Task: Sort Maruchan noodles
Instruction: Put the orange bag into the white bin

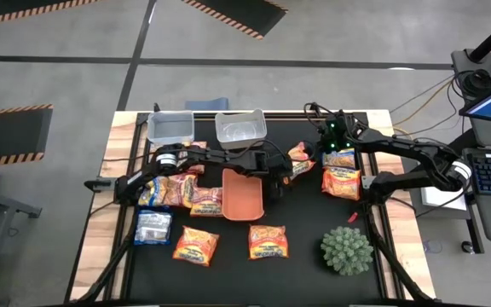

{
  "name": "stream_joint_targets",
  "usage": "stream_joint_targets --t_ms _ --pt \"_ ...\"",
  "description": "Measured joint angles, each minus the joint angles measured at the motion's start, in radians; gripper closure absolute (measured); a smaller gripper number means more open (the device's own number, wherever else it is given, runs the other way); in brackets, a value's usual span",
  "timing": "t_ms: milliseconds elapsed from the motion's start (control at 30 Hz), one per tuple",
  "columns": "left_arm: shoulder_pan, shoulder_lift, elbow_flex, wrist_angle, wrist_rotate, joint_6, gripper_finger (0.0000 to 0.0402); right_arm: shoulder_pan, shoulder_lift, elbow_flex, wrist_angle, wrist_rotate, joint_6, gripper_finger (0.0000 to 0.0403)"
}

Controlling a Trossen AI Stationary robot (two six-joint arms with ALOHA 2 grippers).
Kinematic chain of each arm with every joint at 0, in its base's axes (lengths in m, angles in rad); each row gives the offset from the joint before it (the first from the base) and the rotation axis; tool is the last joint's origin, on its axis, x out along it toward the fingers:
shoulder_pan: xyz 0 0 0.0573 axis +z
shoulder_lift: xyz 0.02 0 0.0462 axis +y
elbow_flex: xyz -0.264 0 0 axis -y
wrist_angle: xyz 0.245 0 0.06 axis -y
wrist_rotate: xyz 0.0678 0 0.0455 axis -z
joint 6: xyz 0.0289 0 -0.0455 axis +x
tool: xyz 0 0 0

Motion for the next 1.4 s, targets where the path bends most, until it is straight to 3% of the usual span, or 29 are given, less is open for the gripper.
stream_joint_targets --t_ms 367,1400 --pt "-0.008 -0.011 0.065 -0.007 0.001 0.008 0.0402 0.0 0.0 -0.002 0.001 0.002 -0.026 0.0113" --pt "0.011 0.03 0.045 -0.032 0.0 -0.017 0.0402 0.0 0.001 -0.03 0.036 -0.023 -0.033 0.0113"
